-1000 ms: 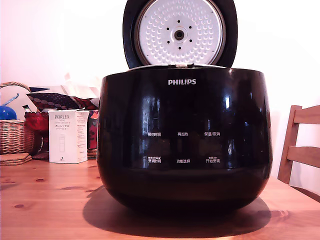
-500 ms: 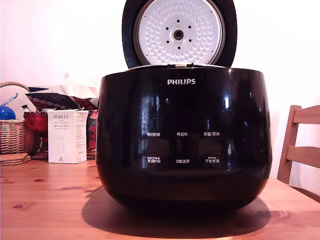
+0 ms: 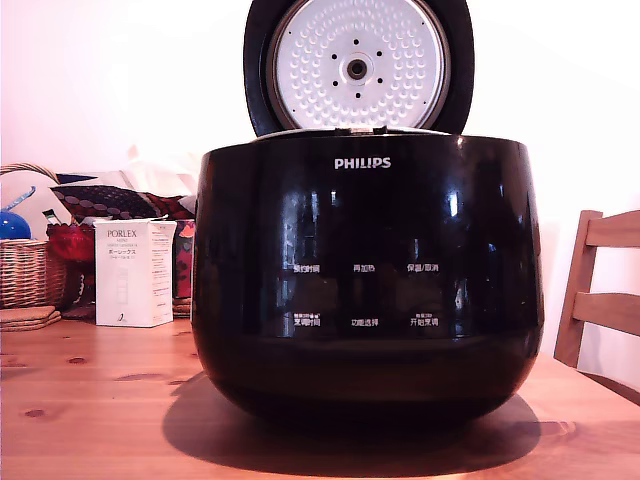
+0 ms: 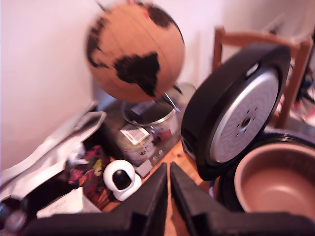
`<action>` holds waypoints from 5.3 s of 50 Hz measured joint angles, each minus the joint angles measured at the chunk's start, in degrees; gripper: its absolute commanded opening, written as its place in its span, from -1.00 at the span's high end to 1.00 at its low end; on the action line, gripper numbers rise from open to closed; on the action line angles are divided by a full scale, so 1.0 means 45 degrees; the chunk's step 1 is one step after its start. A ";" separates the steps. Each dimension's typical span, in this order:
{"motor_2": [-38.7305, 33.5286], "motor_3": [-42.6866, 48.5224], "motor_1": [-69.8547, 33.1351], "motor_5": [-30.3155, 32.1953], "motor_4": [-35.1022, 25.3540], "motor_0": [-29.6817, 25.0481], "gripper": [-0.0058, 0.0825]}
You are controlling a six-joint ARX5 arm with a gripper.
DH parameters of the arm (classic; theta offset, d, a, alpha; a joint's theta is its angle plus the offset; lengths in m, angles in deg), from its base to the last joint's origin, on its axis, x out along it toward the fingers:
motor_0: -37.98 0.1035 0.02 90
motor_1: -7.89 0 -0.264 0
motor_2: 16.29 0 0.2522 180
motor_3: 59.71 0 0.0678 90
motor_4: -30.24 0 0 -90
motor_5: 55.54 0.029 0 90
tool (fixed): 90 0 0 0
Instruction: Close the rice cooker by pressing the lid down with medium force
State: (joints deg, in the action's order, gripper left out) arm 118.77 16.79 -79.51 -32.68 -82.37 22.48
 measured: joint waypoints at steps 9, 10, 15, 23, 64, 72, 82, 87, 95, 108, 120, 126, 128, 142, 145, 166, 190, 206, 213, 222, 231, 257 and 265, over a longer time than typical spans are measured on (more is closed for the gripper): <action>0.0389 -0.0175 -0.1044 0.2016 0.0243 -0.0593 0.92; 0.0403 -0.0228 -0.1127 0.2045 0.0287 -0.0680 0.92; 0.0427 -0.0763 -0.1501 0.2705 0.0617 -0.1073 0.92; 0.0432 -0.2069 -0.2074 0.2982 0.0704 -0.1462 0.92; 0.0520 -0.4959 -0.3745 0.3983 0.0102 -0.2132 0.92; 0.0520 -0.5081 -0.3784 0.3983 -0.0214 -0.2176 0.92; 0.0520 -0.5085 -0.3803 0.3983 -0.0437 -0.2477 0.92; 0.0520 -0.5085 -0.3832 0.3983 -0.0486 -0.2560 0.92; 0.0520 -0.4663 -0.3929 0.4017 -0.0525 -0.2574 0.92; 0.0597 -0.4211 -0.4007 0.4274 -0.0296 -0.2521 0.92; 0.0641 -0.3249 -0.4017 0.4308 -0.0287 -0.2550 0.92; 0.0661 -0.2511 -0.4022 0.4308 -0.0272 -0.2608 0.92; 0.0758 -0.2011 -0.4027 0.4308 -0.0253 -0.2637 0.92; 0.1423 0.0709 -0.4031 0.4308 -0.0583 -0.3084 0.92; 0.1574 0.1243 -0.4041 0.4308 -0.0763 -0.3118 0.92; 0.1885 0.3172 -0.4056 0.3390 -0.1438 -0.3138 0.92; 0.1885 0.3279 -0.4056 0.2195 -0.1622 -0.3789 0.92; 0.1885 0.3298 -0.4056 0.1666 -0.1477 -0.3803 0.92; 0.1885 0.3288 -0.4056 0.1661 -0.1472 -0.3803 0.92; 0.1520 0.2861 -0.4056 0.1656 -0.1481 -0.3803 0.92; 0.0073 0.1996 -0.4056 0.1651 -0.1496 -0.3808 0.92; -0.3886 -0.0719 -0.2239 0.1622 -0.1525 -0.4133 0.92; -0.4216 -0.0719 -0.1991 0.1588 -0.1535 -0.4133 0.92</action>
State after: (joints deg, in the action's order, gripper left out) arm 99.80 13.56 -88.47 -25.54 -89.28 3.88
